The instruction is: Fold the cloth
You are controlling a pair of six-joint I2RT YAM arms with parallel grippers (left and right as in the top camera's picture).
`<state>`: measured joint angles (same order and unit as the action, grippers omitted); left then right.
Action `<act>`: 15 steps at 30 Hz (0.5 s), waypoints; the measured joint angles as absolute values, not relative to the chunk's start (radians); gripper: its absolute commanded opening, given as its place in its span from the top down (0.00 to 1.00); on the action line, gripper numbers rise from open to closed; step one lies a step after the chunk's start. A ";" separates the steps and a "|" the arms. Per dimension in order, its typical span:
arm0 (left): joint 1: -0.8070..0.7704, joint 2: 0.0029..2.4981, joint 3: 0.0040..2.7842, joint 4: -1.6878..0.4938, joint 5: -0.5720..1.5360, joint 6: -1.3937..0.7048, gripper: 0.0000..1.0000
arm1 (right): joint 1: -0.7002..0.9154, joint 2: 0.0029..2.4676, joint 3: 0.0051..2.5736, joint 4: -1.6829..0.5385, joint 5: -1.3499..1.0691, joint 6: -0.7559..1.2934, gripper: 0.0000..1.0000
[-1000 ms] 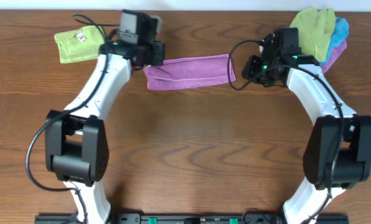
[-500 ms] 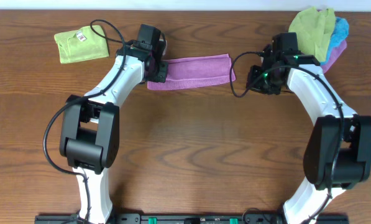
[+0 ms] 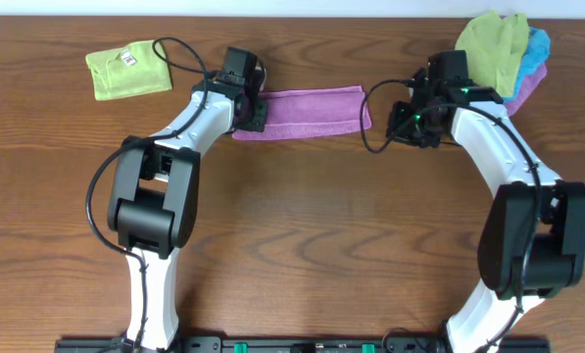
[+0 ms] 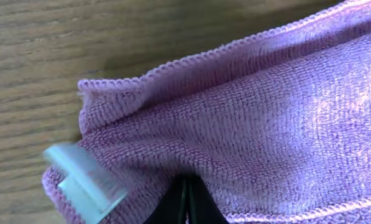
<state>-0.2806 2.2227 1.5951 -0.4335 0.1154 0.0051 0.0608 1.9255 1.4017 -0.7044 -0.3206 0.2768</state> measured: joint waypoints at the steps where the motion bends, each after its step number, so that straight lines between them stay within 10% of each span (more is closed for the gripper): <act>1: -0.281 2.223 1.595 -0.432 0.116 0.006 0.95 | 0.065 1.925 1.402 -0.699 -0.325 0.277 0.48; 3: -0.281 2.224 1.595 -0.430 0.116 0.006 0.95 | 0.075 1.925 1.402 -0.688 -0.332 0.277 0.32; 15: -0.281 2.224 1.596 -0.430 0.115 0.006 0.95 | 0.033 2.012 1.405 -0.482 -0.513 0.340 0.24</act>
